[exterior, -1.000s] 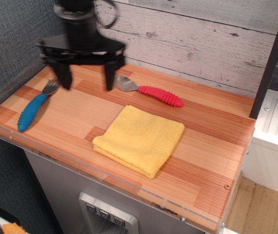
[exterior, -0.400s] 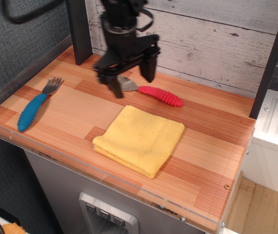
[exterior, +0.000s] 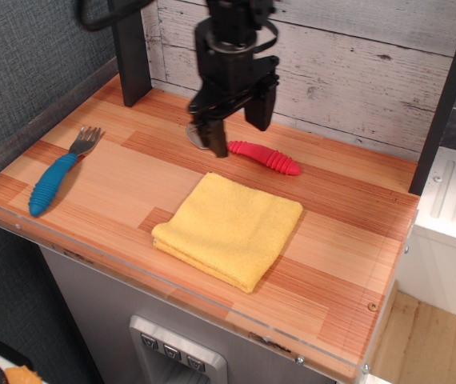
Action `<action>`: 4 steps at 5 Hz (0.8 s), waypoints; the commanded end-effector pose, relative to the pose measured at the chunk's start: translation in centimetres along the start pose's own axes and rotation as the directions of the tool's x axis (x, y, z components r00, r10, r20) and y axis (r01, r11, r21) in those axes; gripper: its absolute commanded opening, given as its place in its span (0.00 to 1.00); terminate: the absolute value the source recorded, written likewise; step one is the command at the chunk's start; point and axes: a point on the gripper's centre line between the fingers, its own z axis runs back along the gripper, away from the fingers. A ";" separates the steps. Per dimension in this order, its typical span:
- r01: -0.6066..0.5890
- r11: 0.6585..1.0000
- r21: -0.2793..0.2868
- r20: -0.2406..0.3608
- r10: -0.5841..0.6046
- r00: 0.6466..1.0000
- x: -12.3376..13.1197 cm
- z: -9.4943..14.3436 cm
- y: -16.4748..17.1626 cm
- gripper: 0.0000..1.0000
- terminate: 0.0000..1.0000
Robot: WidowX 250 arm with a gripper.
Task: Put the spoon on the dish towel
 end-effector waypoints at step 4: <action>-0.172 0.985 0.011 -0.052 0.172 0.984 1.6 -3.0 -1.7 1.00 0.00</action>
